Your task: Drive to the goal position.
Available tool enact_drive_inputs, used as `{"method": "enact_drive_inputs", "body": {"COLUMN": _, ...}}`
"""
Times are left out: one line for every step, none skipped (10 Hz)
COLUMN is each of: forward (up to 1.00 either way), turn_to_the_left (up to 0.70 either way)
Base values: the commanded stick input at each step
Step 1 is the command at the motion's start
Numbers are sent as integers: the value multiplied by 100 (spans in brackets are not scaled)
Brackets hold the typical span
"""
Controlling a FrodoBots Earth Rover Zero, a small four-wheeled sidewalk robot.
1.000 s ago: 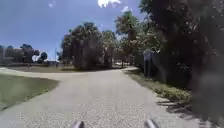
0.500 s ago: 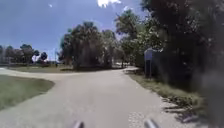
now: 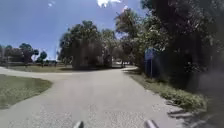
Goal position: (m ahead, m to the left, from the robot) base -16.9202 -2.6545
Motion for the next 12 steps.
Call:
{"method": "enact_drive_inputs", "body": {"forward": 0, "turn_to_the_left": 50}}
{"method": "enact_drive_inputs", "body": {"forward": 0, "turn_to_the_left": 50}}
{"method": "enact_drive_inputs", "body": {"forward": 0, "turn_to_the_left": 50}}
{"method": "enact_drive_inputs", "body": {"forward": 0, "turn_to_the_left": 50}}
{"method": "enact_drive_inputs", "body": {"forward": 0, "turn_to_the_left": 50}}
{"method": "enact_drive_inputs", "body": {"forward": 0, "turn_to_the_left": 50}}
{"method": "enact_drive_inputs", "body": {"forward": 0, "turn_to_the_left": 50}}
{"method": "enact_drive_inputs", "body": {"forward": 0, "turn_to_the_left": 50}}
{"method": "enact_drive_inputs", "body": {"forward": 0, "turn_to_the_left": 50}}
{"method": "enact_drive_inputs", "body": {"forward": 0, "turn_to_the_left": 50}}
{"method": "enact_drive_inputs", "body": {"forward": 0, "turn_to_the_left": 50}}
{"method": "enact_drive_inputs", "body": {"forward": 0, "turn_to_the_left": 50}}
